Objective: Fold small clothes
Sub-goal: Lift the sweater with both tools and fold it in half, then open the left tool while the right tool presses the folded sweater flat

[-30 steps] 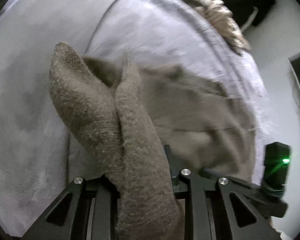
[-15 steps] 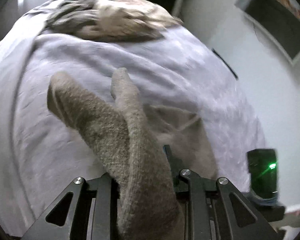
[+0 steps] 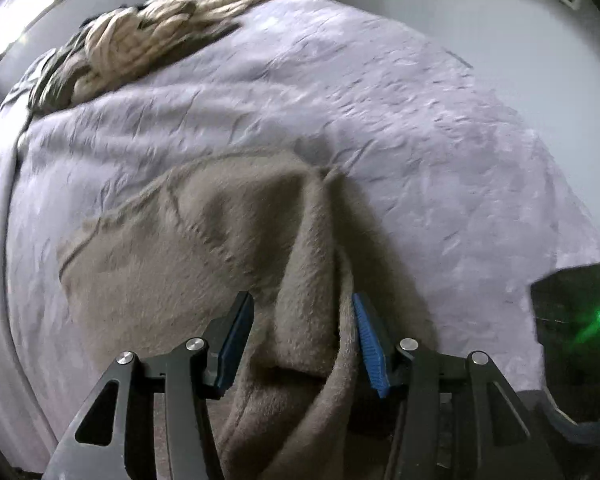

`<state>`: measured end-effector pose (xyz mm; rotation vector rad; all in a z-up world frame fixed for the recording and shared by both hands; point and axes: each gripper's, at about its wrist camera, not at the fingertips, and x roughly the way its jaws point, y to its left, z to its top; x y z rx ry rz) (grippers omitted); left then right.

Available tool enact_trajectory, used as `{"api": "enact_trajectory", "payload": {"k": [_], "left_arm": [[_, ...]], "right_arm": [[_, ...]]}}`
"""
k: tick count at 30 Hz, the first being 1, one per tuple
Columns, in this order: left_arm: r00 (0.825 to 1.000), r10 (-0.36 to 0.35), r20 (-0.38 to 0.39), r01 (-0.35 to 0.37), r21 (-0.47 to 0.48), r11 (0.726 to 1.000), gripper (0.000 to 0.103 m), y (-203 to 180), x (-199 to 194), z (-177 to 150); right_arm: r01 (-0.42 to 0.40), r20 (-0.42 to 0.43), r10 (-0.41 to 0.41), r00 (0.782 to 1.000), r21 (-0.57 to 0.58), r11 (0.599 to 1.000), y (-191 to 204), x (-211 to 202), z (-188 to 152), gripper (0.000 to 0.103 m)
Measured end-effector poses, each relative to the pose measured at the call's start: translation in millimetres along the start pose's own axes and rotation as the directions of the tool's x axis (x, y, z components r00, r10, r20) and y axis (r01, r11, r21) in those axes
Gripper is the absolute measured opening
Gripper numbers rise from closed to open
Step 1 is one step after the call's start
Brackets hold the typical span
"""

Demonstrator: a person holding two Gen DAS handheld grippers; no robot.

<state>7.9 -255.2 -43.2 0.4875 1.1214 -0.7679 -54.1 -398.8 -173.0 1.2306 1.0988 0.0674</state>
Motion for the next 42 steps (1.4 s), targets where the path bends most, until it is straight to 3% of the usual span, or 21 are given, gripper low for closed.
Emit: {"api": "enact_trajectory", "payload": {"k": [2, 3, 5, 6, 7, 9, 11, 13, 14, 15, 17, 22, 23, 24, 25, 26, 30, 32, 37, 40, 42], "left_arm": [[0.998, -0.030, 0.047, 0.031, -0.022, 0.999, 0.052, 3, -16, 2], [0.997, -0.047, 0.061, 0.050, -0.038, 0.998, 0.059, 7, -22, 2], [0.992, -0.083, 0.095, 0.093, -0.099, 0.991, 0.085, 23, -37, -2], [0.990, -0.080, 0.114, 0.095, -0.126, 0.987, 0.087, 32, -42, -5], [0.990, -0.068, 0.123, 0.087, -0.158, 0.984, 0.087, 45, -48, -9], [0.994, -0.042, 0.101, 0.062, -0.206, 0.977, 0.087, 65, -52, -15], [0.997, -0.016, 0.082, 0.038, -0.273, 0.961, 0.087, 89, -54, -26], [0.997, 0.013, 0.073, 0.011, -0.318, 0.948, 0.087, 108, -56, -38], [0.997, 0.042, 0.063, -0.018, -0.335, 0.942, 0.100, 117, -56, -45], [0.996, 0.073, 0.048, -0.052, -0.347, 0.936, 0.103, 125, -56, -49], [0.992, 0.119, 0.038, -0.096, -0.372, 0.923, 0.103, 139, -56, -61], [0.992, 0.110, -0.055, -0.123, -0.457, 0.881, 0.103, 169, -37, -81], [0.991, 0.110, -0.073, -0.132, -0.463, 0.876, 0.103, 172, -32, -83], [0.990, 0.113, -0.088, -0.141, -0.467, 0.873, 0.103, 173, -28, -86], [0.988, 0.118, -0.103, -0.153, -0.471, 0.869, 0.103, 175, -23, -89], [0.986, 0.116, -0.117, -0.158, -0.475, 0.866, 0.103, 176, -17, -92], [0.990, 0.088, -0.107, -0.129, -0.488, 0.863, 0.103, 176, -13, -98], [0.994, 0.079, -0.080, -0.108, -0.476, 0.873, 0.103, 170, -17, -98], [0.989, 0.103, -0.101, -0.135, -0.392, 0.910, 0.103, 147, -2, -98], [0.989, 0.087, -0.118, -0.128, -0.411, 0.903, 0.103, 147, 7, -98], [0.990, 0.081, -0.116, -0.123, -0.427, 0.896, 0.103, 150, 3, -99]], "right_arm": [[-0.061, 0.021, 0.061, 0.998, 0.029, 0.998, -4, -4, 3, 0.015], [-0.122, 0.041, 0.120, 0.992, 0.057, 0.991, -10, -10, 7, 0.020], [-0.199, 0.070, 0.193, 0.979, 0.095, 0.975, -13, -15, 13, 0.053], [-0.251, 0.099, 0.241, 0.966, 0.113, 0.961, -15, -19, 17, 0.074], [-0.291, 0.114, 0.278, 0.954, 0.122, 0.949, -17, -22, 17, 0.075], [-0.366, 0.117, 0.351, 0.929, 0.150, 0.919, -20, -22, 24, 0.075], [-0.381, 0.098, 0.369, 0.924, 0.167, 0.909, -22, -19, 33, 0.075], [-0.368, 0.077, 0.361, 0.930, 0.156, 0.917, -13, -11, 41, 0.075], [-0.357, 0.062, 0.352, 0.934, 0.143, 0.923, -8, -9, 46, 0.075], [-0.348, 0.051, 0.344, 0.938, 0.136, 0.928, 2, -3, 61, 0.075], [-0.324, 0.030, 0.323, 0.946, 0.122, 0.938, 10, 0, 71, 0.075], [-0.167, -0.046, 0.169, 0.984, 0.060, 0.984, 34, 10, 93, 0.072], [-0.119, -0.060, 0.121, 0.991, 0.045, 0.992, 38, 14, 99, 0.065], [-0.056, -0.069, 0.057, 0.996, 0.015, 0.998, 45, 18, 104, 0.033], [0.019, -0.079, -0.022, 0.997, -0.038, 0.999, 53, 21, 106, 0.019], [0.064, -0.066, -0.071, 0.995, -0.102, 0.993, 63, 19, 104, 0.019], [0.039, 0.009, -0.038, 0.999, -0.227, 0.973, 79, -9, 88, 0.016], [0.035, 0.032, -0.029, 0.999, -0.212, 0.977, 70, -19, 84, 0.016], [0.139, 0.012, -0.138, 0.990, -0.068, 0.988, 6, -18, 87, 0.015], [0.076, 0.032, -0.077, 0.996, 0.029, 0.997, -11, -30, 82, 0.015], [0.118, 0.042, -0.117, 0.992, -0.023, 0.993, 2, -41, 77, 0.019]]}}
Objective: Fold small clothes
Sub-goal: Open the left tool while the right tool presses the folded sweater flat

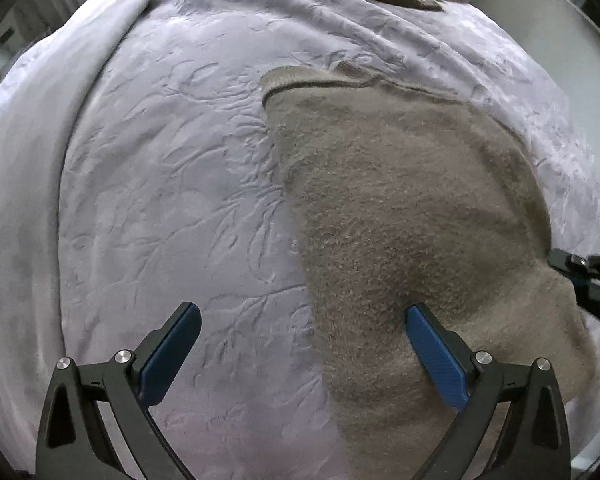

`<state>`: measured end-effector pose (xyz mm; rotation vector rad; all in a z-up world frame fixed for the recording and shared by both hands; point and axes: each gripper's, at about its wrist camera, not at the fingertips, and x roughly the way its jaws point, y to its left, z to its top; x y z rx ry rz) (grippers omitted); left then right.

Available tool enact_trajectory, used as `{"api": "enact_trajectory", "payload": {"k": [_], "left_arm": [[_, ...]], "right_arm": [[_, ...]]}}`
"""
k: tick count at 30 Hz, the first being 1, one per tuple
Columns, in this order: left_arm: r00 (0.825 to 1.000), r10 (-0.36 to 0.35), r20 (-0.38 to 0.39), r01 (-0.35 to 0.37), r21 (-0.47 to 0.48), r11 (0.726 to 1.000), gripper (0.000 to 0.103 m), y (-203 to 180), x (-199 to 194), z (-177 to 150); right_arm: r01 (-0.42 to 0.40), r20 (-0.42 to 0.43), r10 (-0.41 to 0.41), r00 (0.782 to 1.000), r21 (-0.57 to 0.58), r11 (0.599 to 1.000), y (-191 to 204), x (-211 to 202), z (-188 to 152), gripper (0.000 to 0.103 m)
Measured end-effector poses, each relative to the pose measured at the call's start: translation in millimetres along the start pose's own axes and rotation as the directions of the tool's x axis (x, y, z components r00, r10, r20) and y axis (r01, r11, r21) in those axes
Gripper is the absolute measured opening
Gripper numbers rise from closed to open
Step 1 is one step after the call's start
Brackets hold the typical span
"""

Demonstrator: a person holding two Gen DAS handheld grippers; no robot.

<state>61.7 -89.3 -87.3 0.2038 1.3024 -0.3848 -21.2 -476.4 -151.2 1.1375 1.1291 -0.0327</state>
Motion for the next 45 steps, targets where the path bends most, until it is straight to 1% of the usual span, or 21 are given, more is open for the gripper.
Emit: {"api": "enact_trajectory", "payload": {"k": [2, 3, 4, 5, 7, 9, 14, 15, 17, 18, 19, 24, 28, 31, 33, 34, 36, 38, 40, 44, 45], "left_arm": [[1.000, 0.003, 0.002, -0.003, 0.011, 1.000, 0.103, 3, -4, 0], [1.000, 0.002, -0.001, -0.002, 0.017, 1.000, 0.103, 4, -6, -2], [1.000, 0.001, -0.001, 0.000, 0.022, 1.000, 0.103, 6, -9, -3], [1.000, 0.001, 0.000, -0.001, 0.026, 1.000, 0.103, 6, -11, -4], [1.000, 0.001, 0.001, -0.001, 0.030, 1.000, 0.103, 7, -14, -6], [1.000, 0.006, -0.002, -0.006, 0.024, 1.000, 0.103, 10, -14, -9], [0.999, 0.033, 0.019, -0.032, -0.023, 0.999, 0.103, 15, -15, -5], [0.999, 0.041, 0.026, -0.040, -0.030, 0.999, 0.103, 17, -16, -5], [0.998, 0.058, 0.035, -0.056, -0.048, 0.997, 0.103, 21, -15, -1], [0.997, 0.063, 0.034, -0.061, -0.057, 0.997, 0.103, 24, -13, 0], [0.997, 0.065, 0.031, -0.062, -0.073, 0.995, 0.103, 27, -12, 1], [0.998, 0.049, 0.038, -0.045, -0.104, 0.994, 0.103, 30, -13, 2], [0.998, 0.039, 0.057, -0.036, -0.053, 0.998, 0.103, 13, -13, 0], [0.998, 0.045, 0.041, -0.044, -0.026, 0.999, 0.103, 5, -3, -2], [0.998, 0.048, 0.033, -0.048, -0.027, 0.999, 0.103, 7, 0, -3], [0.999, 0.035, 0.025, -0.035, -0.035, 0.999, 0.103, 11, -2, -2], [0.999, 0.028, 0.016, -0.027, -0.035, 0.999, 0.103, 16, -7, -2], [1.000, 0.028, 0.009, -0.027, -0.027, 0.999, 0.103, 20, -15, -5], [1.000, 0.001, 0.005, -0.001, -0.019, 1.000, 0.103, 22, -23, -8], [0.999, -0.037, -0.006, 0.037, 0.013, 0.999, 0.103, 13, -30, -22], [0.999, -0.038, -0.010, 0.038, 0.026, 0.999, 0.103, 9, -30, -26]], "right_arm": [[0.008, 0.006, -0.008, 1.000, -0.074, 0.997, 15, -14, -8, 0.034], [-0.003, 0.007, 0.004, 1.000, -0.107, 0.994, 21, -20, -13, 0.054], [-0.019, 0.007, 0.021, 1.000, -0.144, 0.989, 30, -26, -18, 0.070], [-0.035, 0.001, 0.036, 0.999, -0.176, 0.984, 37, -28, -22, 0.070], [-0.028, -0.031, 0.021, 0.999, -0.221, 0.975, 49, -24, -30, 0.070], [0.041, -0.020, -0.046, 0.999, -0.220, 0.975, 51, -14, -25, 0.070], [0.006, 0.001, -0.006, 1.000, -0.128, 0.992, 34, 11, 10, 0.067], [0.015, -0.006, -0.016, 1.000, -0.124, 0.992, 34, 18, 13, 0.064], [0.024, -0.043, -0.030, 0.999, -0.138, 0.990, 34, 36, 20, 0.041], [0.041, -0.067, -0.053, 0.996, -0.159, 0.986, 36, 43, 19, 0.021], [0.054, -0.076, -0.068, 0.995, -0.178, 0.983, 41, 48, 19, 0.018], [0.131, 0.038, -0.125, 0.991, -0.326, 0.936, 73, 17, 7, 0.016], [0.233, 0.005, -0.241, 0.970, -0.275, 0.933, 42, 35, 16, 0.009], [0.140, -0.021, -0.145, 0.989, -0.158, 0.978, 19, 36, 20, 0.009], [0.134, -0.023, -0.138, 0.990, -0.144, 0.981, 20, 25, 16, 0.010], [0.153, -0.021, -0.159, 0.987, -0.173, 0.973, 25, 18, 11, 0.015], [0.183, -0.010, -0.192, 0.981, -0.251, 0.951, 40, 3, 0, 0.016], [0.169, -0.008, -0.180, 0.984, -0.302, 0.938, 53, -10, -11, 0.016], [0.136, -0.026, -0.154, 0.988, -0.346, 0.928, 65, -16, -26, 0.028], [0.133, -0.065, -0.172, 0.983, -0.399, 0.908, 76, -14, -53, 0.027], [0.156, -0.065, -0.198, 0.978, -0.403, 0.902, 74, -9, -58, 0.020]]}}
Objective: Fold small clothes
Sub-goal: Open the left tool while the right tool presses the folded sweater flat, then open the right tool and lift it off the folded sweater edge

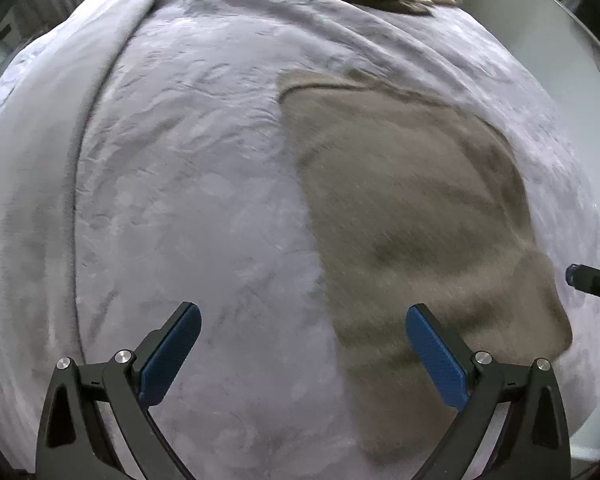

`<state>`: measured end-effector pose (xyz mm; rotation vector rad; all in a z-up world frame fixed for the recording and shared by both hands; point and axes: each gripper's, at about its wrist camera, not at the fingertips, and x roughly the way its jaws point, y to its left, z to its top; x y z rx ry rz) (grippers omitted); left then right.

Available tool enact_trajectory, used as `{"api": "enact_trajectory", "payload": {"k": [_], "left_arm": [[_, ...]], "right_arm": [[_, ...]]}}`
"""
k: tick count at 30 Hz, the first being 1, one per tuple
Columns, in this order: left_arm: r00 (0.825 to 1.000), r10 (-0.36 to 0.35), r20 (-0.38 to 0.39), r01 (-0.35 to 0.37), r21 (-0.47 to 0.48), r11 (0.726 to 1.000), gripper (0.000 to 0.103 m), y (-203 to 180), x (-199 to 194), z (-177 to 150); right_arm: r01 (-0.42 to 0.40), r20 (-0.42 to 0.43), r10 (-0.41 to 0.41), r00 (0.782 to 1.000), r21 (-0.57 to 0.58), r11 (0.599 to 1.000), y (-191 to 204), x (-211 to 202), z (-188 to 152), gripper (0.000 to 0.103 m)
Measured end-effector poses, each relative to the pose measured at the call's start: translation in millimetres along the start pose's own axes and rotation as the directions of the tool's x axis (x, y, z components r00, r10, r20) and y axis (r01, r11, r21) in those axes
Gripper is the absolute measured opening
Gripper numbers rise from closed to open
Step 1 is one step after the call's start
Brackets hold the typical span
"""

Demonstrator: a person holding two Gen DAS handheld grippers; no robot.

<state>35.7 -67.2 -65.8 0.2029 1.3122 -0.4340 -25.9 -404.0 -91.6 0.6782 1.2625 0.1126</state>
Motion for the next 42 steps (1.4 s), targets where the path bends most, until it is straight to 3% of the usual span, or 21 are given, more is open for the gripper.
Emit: {"api": "enact_trajectory", "payload": {"k": [1, 6, 12, 16, 26, 33, 42], "left_arm": [[1.000, 0.006, -0.009, -0.006, 0.015, 1.000, 0.103, -5, 2, -6], [0.996, 0.012, -0.083, -0.008, 0.043, 0.999, 0.103, -16, 28, -36], [0.993, -0.022, -0.120, 0.022, -0.006, 1.000, 0.103, -10, 31, -50], [0.993, 0.008, -0.119, -0.007, 0.009, 1.000, 0.103, -15, 21, -50], [0.994, 0.073, -0.087, -0.073, 0.000, 0.997, 0.103, -15, -7, -55], [0.992, 0.103, -0.071, -0.105, -0.024, 0.994, 0.103, -14, -23, -55], [0.984, 0.167, -0.068, -0.169, -0.029, 0.985, 0.103, -8, -30, -59]], "right_arm": [[0.024, -0.014, -0.024, 1.000, 0.004, 1.000, -2, 6, -7, 0.013], [0.131, -0.085, -0.125, 0.988, 0.070, 0.989, -37, 31, -36, 0.012], [0.140, -0.082, -0.132, 0.988, 0.101, 0.985, -46, 30, -47, 0.012], [0.170, -0.085, -0.163, 0.983, 0.088, 0.981, -39, 27, -49, 0.013], [0.215, -0.097, -0.200, 0.975, 0.189, 0.958, -36, 8, -63, 0.013], [0.209, -0.089, -0.193, 0.977, 0.230, 0.950, -30, -2, -74, 0.013], [0.185, -0.092, -0.169, 0.981, 0.200, 0.962, -8, 3, -72, 0.013]]}}
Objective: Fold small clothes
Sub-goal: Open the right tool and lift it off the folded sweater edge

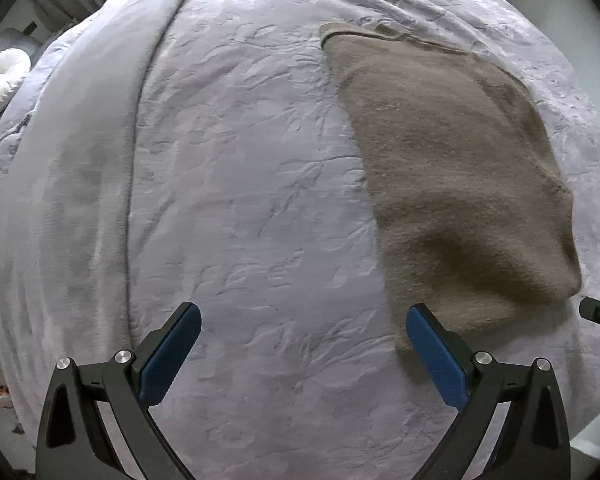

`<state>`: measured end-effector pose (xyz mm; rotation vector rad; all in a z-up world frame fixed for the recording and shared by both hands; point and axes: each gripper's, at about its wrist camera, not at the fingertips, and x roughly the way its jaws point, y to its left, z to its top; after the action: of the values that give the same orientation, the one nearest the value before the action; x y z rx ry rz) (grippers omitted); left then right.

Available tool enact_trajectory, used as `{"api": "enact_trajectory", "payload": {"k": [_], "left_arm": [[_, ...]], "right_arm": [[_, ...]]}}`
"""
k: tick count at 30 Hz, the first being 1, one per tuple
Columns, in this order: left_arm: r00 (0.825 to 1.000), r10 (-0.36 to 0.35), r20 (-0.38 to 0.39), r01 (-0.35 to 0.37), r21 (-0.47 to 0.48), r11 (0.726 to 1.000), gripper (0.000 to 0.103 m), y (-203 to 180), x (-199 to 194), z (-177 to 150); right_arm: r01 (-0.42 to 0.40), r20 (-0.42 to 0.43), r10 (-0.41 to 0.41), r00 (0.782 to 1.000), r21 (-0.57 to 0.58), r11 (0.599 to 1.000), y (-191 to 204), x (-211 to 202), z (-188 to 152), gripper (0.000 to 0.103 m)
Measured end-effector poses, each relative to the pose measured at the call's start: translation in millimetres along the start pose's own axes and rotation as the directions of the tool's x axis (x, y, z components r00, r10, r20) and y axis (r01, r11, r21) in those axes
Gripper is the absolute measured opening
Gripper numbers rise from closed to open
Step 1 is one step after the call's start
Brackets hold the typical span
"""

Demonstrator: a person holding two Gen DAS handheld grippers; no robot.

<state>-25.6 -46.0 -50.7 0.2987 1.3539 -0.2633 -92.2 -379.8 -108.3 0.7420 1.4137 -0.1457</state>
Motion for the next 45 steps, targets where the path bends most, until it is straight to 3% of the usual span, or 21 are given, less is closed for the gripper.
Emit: {"api": "enact_trajectory", "payload": {"k": [2, 3, 6, 12, 18, 24, 31, 38, 45], "left_arm": [[1.000, -0.004, -0.002, 0.004, -0.006, 1.000, 0.103, 1, -2, 1], [1.000, -0.010, -0.002, 0.010, -0.007, 1.000, 0.103, 2, -2, 1], [1.000, -0.012, 0.001, 0.012, -0.007, 1.000, 0.103, 2, -1, 4], [1.000, -0.018, -0.017, 0.018, -0.028, 0.999, 0.103, 3, 2, 6], [1.000, 0.000, -0.016, -0.001, -0.034, 0.999, 0.103, 2, 7, 12], [1.000, -0.005, -0.016, 0.005, -0.038, 0.999, 0.103, 0, 8, 17], [0.999, 0.038, -0.024, -0.039, -0.056, 0.998, 0.103, -1, 14, 30], [0.999, -0.011, -0.036, 0.009, -0.057, 0.998, 0.103, -1, 21, 42], [0.997, -0.076, -0.016, 0.075, -0.077, 0.994, 0.103, 7, 26, 63]], "right_arm": [[-0.001, -0.002, 0.001, 1.000, -0.006, 1.000, 4, 1, 1, 0.014], [-0.002, -0.003, 0.002, 1.000, -0.010, 1.000, 6, 2, 1, 0.020], [0.006, 0.007, -0.005, 1.000, -0.021, 1.000, 9, 1, 3, 0.057], [0.008, 0.009, -0.007, 1.000, -0.040, 0.999, 15, 3, 8, 0.058], [0.008, 0.036, -0.006, 0.999, -0.066, 0.998, 17, 1, 15, 0.079], [0.014, 0.054, -0.010, 0.998, -0.083, 0.996, 15, -3, 26, 0.080], [0.030, 0.074, -0.023, 0.997, -0.093, 0.995, 9, -10, 47, 0.080], [0.036, 0.084, -0.028, 0.996, -0.095, 0.995, 2, -12, 72, 0.080], [-0.014, 0.068, 0.018, 0.998, -0.059, 0.998, -14, -4, 89, 0.080]]}}
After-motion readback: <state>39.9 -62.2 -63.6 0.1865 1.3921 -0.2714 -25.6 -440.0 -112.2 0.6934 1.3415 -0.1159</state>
